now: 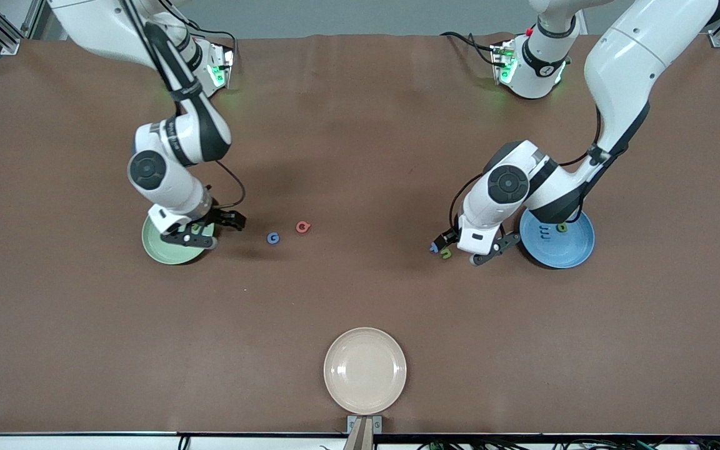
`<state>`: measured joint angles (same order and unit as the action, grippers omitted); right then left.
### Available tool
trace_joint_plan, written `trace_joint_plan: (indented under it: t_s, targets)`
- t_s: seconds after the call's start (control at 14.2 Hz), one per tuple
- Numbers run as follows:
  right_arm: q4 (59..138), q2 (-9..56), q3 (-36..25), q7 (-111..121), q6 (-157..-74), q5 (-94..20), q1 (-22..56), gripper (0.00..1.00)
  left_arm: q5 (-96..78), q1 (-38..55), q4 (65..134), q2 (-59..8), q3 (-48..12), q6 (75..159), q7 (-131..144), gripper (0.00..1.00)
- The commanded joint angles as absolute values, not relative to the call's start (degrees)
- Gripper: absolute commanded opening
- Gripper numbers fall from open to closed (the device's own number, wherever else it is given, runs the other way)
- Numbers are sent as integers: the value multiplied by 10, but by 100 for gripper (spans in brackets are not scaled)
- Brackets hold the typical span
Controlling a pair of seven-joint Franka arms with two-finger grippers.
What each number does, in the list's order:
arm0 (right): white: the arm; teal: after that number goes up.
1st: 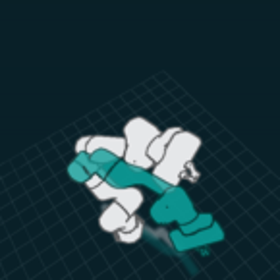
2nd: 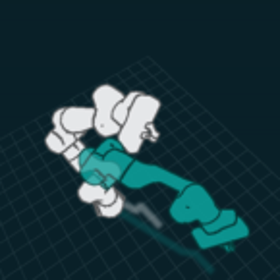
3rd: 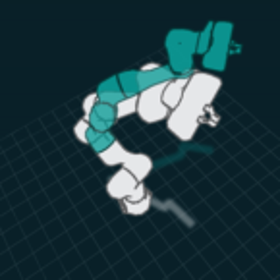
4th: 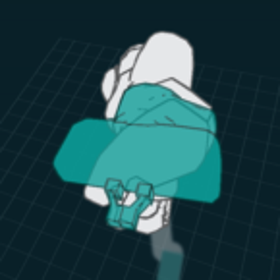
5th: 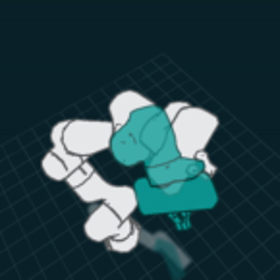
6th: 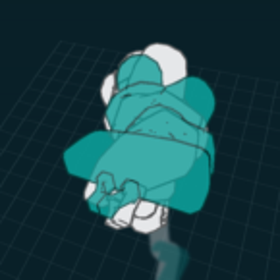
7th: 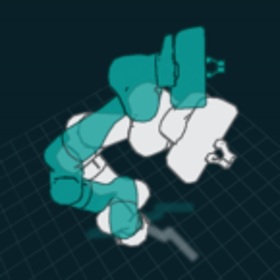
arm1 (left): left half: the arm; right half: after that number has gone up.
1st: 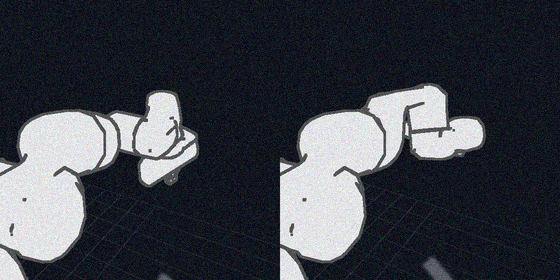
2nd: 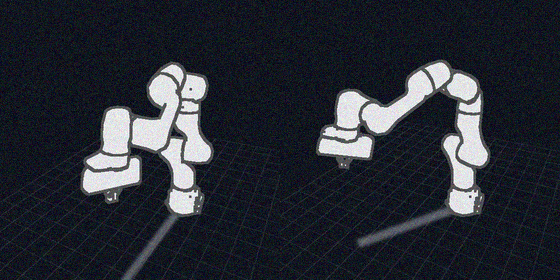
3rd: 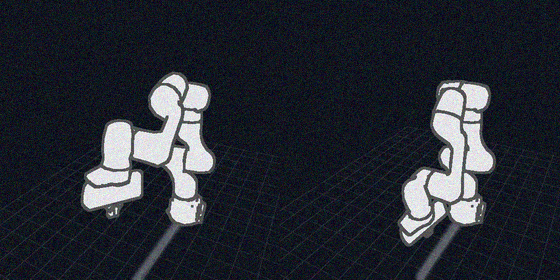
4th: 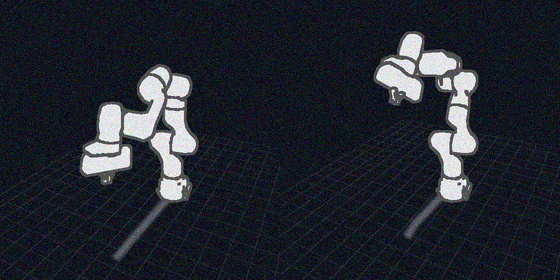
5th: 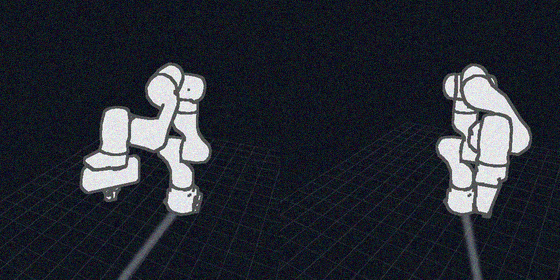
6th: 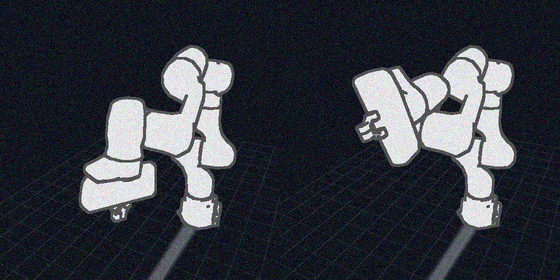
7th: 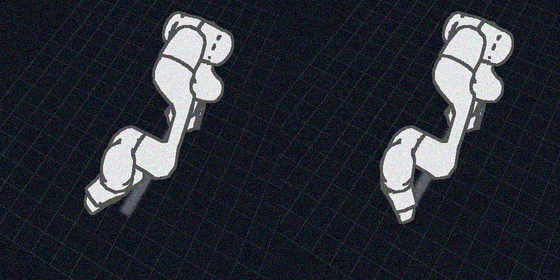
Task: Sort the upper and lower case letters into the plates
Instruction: 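Grasp the green c with the left gripper while the right gripper grasps blue G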
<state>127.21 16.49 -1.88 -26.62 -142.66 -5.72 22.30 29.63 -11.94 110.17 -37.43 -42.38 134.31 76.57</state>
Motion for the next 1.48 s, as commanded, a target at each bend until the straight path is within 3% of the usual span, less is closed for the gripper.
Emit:
trace_joint_plan:
  t_s: [0.0,0.63,1.2,1.41]
  targets:
    - [1243,195,-22,-342,-1429,-64,258,100,337,-91,1060,-409,-405,1341,801,100]
    - [1203,291,-25,-427,-1500,-56,319,99,380,-88,1041,-453,-403,1356,809,97]
    - [1184,303,-29,-426,-1499,-35,318,61,387,-87,1033,-469,-403,1375,809,74]
    - [1179,305,-29,-426,-1500,-20,312,56,387,-88,1034,-469,-403,1375,809,64]
